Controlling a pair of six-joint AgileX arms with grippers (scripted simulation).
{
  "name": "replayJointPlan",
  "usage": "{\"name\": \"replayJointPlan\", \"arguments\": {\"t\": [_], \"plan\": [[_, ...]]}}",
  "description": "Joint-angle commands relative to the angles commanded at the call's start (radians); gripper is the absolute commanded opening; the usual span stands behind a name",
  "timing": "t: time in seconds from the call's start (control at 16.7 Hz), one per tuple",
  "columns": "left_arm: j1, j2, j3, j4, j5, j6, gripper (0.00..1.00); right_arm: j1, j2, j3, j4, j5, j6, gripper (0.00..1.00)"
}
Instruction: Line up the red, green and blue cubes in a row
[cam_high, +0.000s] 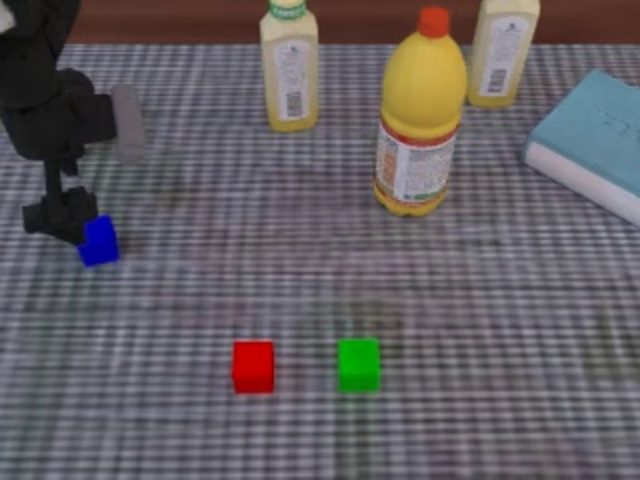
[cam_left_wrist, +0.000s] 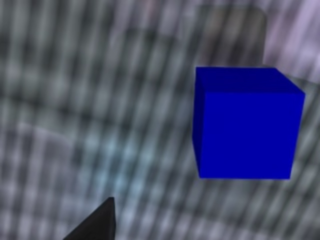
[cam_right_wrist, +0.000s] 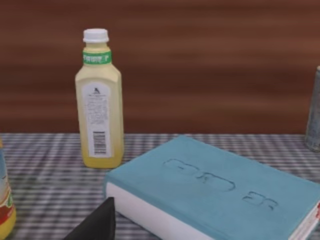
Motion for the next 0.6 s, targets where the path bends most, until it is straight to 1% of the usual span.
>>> {"name": "replayJointPlan", "arguments": {"t": [0.24,0.6], "plan": [[-0.003,0.016,-0.022,0.037,0.0,-0.002,1.0,0.0,0.0,0.0,0.0,0.0,0.0,1.0],[0.0,0.095,-0.148,0.243,0.001,0.002,1.0,0.0,0.0,0.0,0.0,0.0,0.0,1.0]]}}
